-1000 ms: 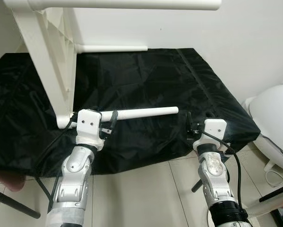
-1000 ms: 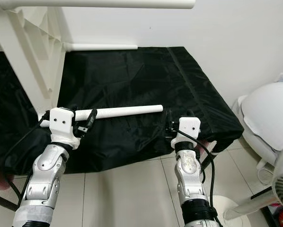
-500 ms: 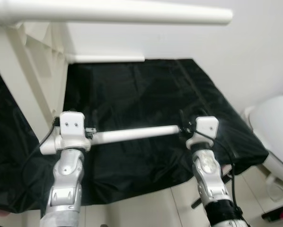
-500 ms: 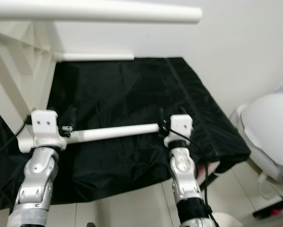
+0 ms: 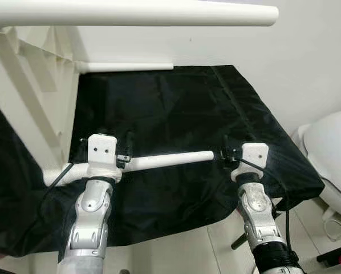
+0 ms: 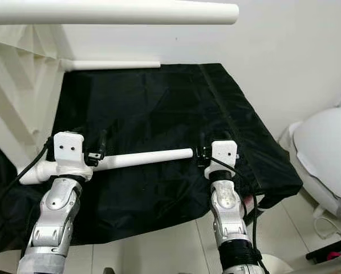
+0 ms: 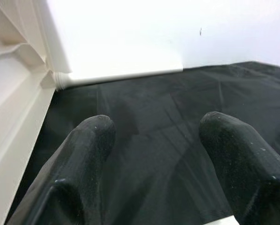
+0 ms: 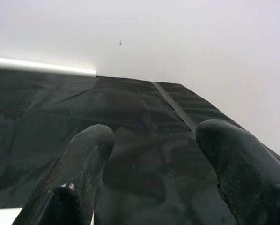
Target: Building children table
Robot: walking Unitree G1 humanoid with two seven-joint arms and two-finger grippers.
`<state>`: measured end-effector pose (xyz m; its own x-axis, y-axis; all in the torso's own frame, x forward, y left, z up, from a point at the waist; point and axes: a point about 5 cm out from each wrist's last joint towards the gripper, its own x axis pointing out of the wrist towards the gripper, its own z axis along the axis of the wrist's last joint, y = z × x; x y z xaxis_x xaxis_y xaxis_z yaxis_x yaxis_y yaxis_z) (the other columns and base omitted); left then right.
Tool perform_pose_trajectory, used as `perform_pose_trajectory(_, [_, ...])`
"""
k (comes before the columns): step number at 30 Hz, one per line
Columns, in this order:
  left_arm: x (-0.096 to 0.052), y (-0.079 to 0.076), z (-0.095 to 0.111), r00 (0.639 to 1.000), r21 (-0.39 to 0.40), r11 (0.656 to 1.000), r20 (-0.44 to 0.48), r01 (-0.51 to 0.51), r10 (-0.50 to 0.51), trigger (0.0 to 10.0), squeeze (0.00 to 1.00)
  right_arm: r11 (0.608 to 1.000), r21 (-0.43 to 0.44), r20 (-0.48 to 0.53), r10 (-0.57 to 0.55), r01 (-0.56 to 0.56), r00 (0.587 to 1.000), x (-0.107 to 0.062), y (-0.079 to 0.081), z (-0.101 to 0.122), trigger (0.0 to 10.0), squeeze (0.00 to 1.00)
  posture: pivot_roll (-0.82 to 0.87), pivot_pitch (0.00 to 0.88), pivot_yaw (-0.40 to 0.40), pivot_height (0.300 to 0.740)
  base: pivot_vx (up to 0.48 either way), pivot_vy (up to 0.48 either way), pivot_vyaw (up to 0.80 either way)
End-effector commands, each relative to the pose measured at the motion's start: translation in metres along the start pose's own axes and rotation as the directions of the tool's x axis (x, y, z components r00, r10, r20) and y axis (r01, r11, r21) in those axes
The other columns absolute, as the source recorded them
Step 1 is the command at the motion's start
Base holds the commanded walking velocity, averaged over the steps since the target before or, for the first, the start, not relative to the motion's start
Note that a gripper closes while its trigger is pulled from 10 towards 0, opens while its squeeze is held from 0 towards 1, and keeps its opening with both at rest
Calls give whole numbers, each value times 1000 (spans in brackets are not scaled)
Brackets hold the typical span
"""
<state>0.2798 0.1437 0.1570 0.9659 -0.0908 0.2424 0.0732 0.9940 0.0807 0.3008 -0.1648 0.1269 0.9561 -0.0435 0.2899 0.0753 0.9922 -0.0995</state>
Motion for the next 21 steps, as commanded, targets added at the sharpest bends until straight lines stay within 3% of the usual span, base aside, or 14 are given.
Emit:
perform_pose_trajectory(1, [-3,-4,-3,999,-10,999,-21,42,-42,10000,0,1000,-12,-13,-4,4,1000,-2,-1,-2,10000,0,-103,53,1,740,0,0,0])
perform_pose_trajectory(7, [-13,-12,-7,988,-22,990,-64,138,-140,10000,0,1000,5,-16,-15,15,1000,-2,-2,-2,10000,0,-92,67,5,740,0,0,0])
perform_pose_trajectory(9, [-25,-22,-13,965,-102,975,-156,198,-212,10000,0,1000,6,-14,-19,19,1000,-2,-3,-2,10000,0,-83,74,5,740,0,0,0])
perform_pose_trajectory(11, [-28,-24,-15,957,-125,971,-181,205,-226,10000,0,1000,6,-13,-20,20,1000,-1,-3,-2,10000,0,-80,76,6,740,0,0,0])
perform_pose_trajectory(14, [-35,-26,-10,948,-228,963,-246,144,-200,10000,0,1000,3,-12,-22,22,1000,0,-3,-1,10000,0,-65,87,2,740,0,0,0])
perform_pose_trajectory(20, [-47,-21,-3,943,-275,955,-273,112,-189,10000,0,999,40,-28,-30,31,999,1,-5,-2,10000,0,-45,104,-3,740,0,0,0])
perform_pose_trajectory(21, [-52,-18,2,945,-295,949,-262,113,-194,10000,1000,999,44,-33,-25,26,999,1,-5,-3,10000,0,-30,112,-10,740,0,0,0])
